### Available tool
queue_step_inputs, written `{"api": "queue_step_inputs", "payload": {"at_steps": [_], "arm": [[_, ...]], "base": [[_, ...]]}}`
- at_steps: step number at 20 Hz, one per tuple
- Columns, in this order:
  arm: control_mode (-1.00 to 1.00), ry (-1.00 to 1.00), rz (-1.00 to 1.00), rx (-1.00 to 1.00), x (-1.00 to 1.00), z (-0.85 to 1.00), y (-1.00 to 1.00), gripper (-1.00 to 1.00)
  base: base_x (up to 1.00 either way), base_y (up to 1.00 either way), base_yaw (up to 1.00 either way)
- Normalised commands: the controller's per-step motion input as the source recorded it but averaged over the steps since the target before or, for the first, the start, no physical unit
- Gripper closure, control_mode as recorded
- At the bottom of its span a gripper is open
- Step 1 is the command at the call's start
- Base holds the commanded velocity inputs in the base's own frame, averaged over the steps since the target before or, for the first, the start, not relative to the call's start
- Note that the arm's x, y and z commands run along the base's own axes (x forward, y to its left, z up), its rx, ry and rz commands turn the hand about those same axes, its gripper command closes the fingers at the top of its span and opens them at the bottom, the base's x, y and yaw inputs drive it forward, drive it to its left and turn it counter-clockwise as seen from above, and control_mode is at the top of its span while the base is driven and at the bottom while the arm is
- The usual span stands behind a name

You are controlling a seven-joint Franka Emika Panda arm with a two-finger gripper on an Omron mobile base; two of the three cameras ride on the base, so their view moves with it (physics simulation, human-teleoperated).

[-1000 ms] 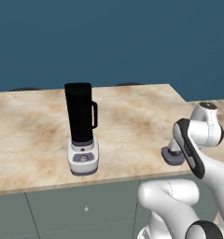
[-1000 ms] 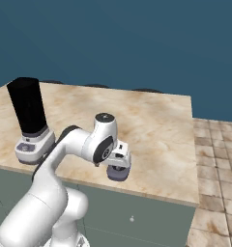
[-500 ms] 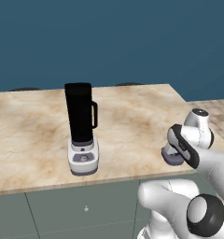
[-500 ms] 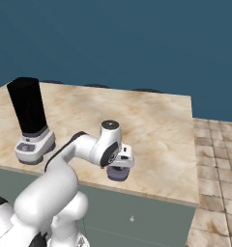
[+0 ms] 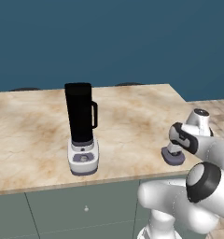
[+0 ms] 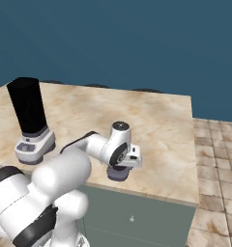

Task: Grab the onion and garlic from the fridge, place them in the blender, close the lid, and turn on the blender to create a marinade.

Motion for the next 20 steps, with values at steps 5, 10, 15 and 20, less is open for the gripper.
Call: {"api": "queue_step_inputs", "payload": {"at_steps": [5,10,15,20], "arm": [[-1.00,0.01,0.00,0.00,0.14,-0.04,0.22,-1.00],[-1.00,0.01,0.00,0.00,0.00,0.00,0.22,-1.00],[-1.00,0.01,0.00,0.00,0.00,-0.17,0.05,-1.00],[-1.00,0.01,0.00,-0.02,0.01,-0.27,0.00,-1.00]], "base": [[0.00,0.00,0.00],[0.00,0.00,0.00],[0.00,0.00,0.00],[0.00,0.00,0.00]]}}
